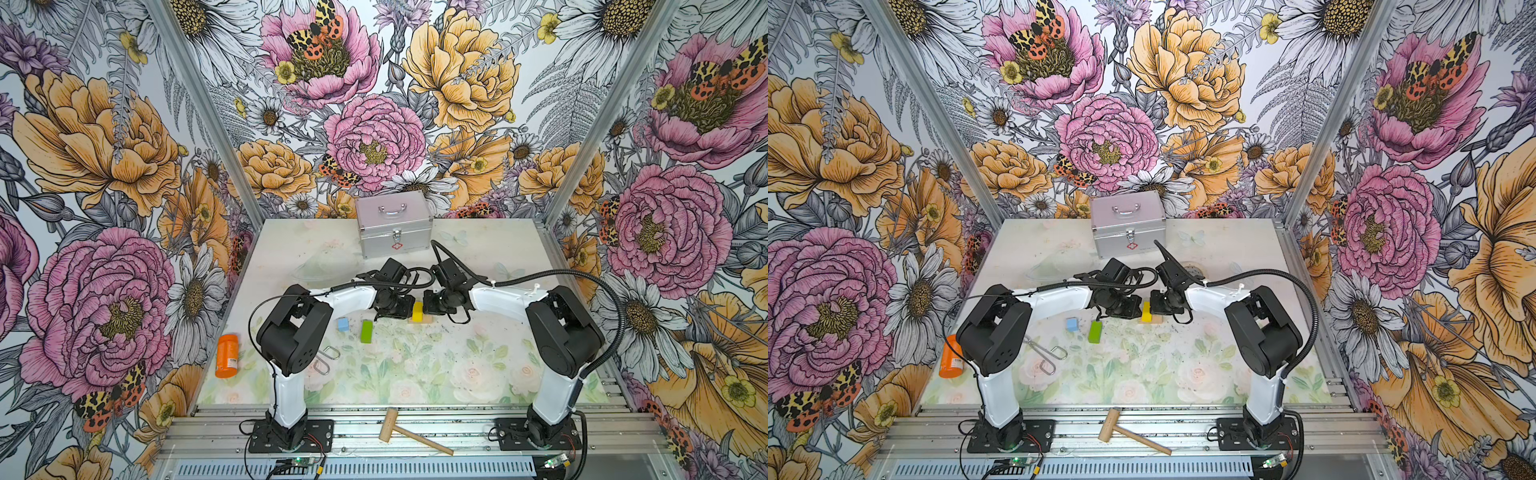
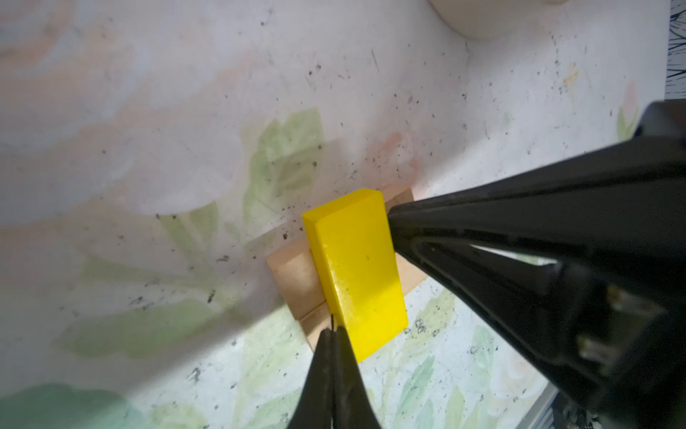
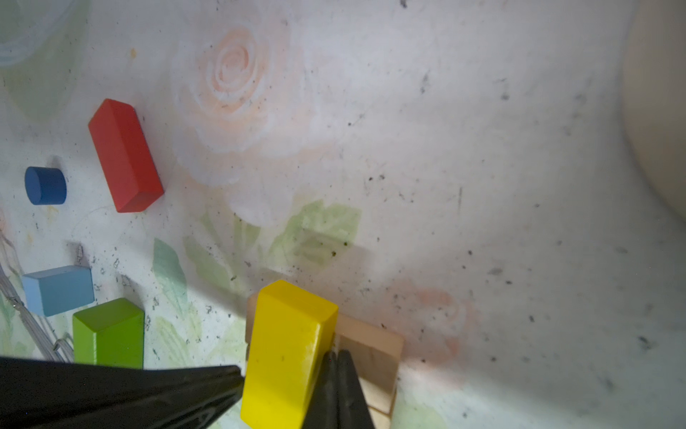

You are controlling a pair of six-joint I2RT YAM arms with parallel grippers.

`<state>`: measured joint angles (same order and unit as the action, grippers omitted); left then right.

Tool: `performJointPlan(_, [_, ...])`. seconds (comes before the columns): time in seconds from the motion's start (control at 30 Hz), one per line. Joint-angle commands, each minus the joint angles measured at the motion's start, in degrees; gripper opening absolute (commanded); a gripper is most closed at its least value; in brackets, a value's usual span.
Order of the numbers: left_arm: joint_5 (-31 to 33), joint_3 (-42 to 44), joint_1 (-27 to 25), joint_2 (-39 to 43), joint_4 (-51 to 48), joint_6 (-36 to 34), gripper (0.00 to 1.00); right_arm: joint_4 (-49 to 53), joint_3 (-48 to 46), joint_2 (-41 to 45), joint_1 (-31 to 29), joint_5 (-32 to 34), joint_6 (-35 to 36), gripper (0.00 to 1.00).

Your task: Build the wood block tower

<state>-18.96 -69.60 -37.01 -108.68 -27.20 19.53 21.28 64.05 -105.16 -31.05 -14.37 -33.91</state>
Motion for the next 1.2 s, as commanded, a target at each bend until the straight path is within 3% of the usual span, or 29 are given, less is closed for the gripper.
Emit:
performJointPlan(0.0, [-1.20, 0.88, -0.38, 0.09, 0.05, 0.13, 0.02, -1.41, 1.72, -0.93, 0.10, -1.13, -0.74, 0.00])
performJointPlan(1.17, [-0.31, 1.66, -0.44, 2.25, 0.06, 0.42, 0.02, -1.48, -0.94, 2.00, -0.65, -0.45, -2.37, 0.00])
